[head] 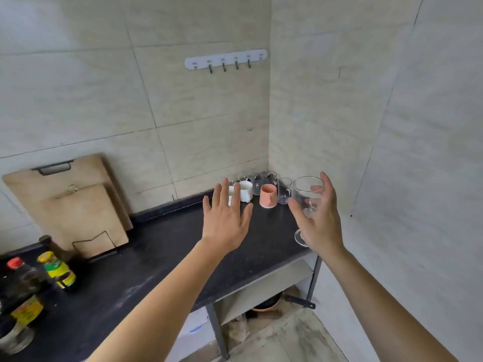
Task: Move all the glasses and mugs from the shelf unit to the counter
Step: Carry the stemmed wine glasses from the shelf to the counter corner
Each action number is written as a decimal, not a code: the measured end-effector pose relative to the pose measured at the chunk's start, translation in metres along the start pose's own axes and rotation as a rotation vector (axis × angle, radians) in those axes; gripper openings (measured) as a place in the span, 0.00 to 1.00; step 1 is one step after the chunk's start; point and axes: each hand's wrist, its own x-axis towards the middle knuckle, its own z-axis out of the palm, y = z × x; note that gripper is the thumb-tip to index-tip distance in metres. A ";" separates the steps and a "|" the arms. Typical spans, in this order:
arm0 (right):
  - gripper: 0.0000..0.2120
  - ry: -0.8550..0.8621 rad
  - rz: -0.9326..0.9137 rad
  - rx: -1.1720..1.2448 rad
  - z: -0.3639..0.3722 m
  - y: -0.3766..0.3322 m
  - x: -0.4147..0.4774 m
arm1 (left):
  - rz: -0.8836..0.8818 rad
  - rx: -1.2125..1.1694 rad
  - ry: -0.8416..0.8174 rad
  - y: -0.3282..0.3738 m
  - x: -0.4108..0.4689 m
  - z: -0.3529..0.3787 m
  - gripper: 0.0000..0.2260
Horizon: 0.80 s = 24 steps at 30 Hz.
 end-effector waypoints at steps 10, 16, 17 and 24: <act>0.42 -0.159 -0.006 0.022 0.078 0.072 0.167 | -0.115 0.009 -0.043 -0.007 0.141 0.059 0.29; 0.46 -0.256 0.053 0.021 0.145 0.110 0.208 | -0.180 -0.012 -0.101 -0.047 0.190 0.112 0.28; 0.46 -0.264 0.072 0.017 0.156 0.119 0.210 | -0.186 -0.020 -0.122 -0.055 0.197 0.125 0.28; 0.44 -0.269 0.233 -0.090 0.222 0.172 0.219 | -0.169 -0.043 -0.353 -0.101 0.226 0.224 0.29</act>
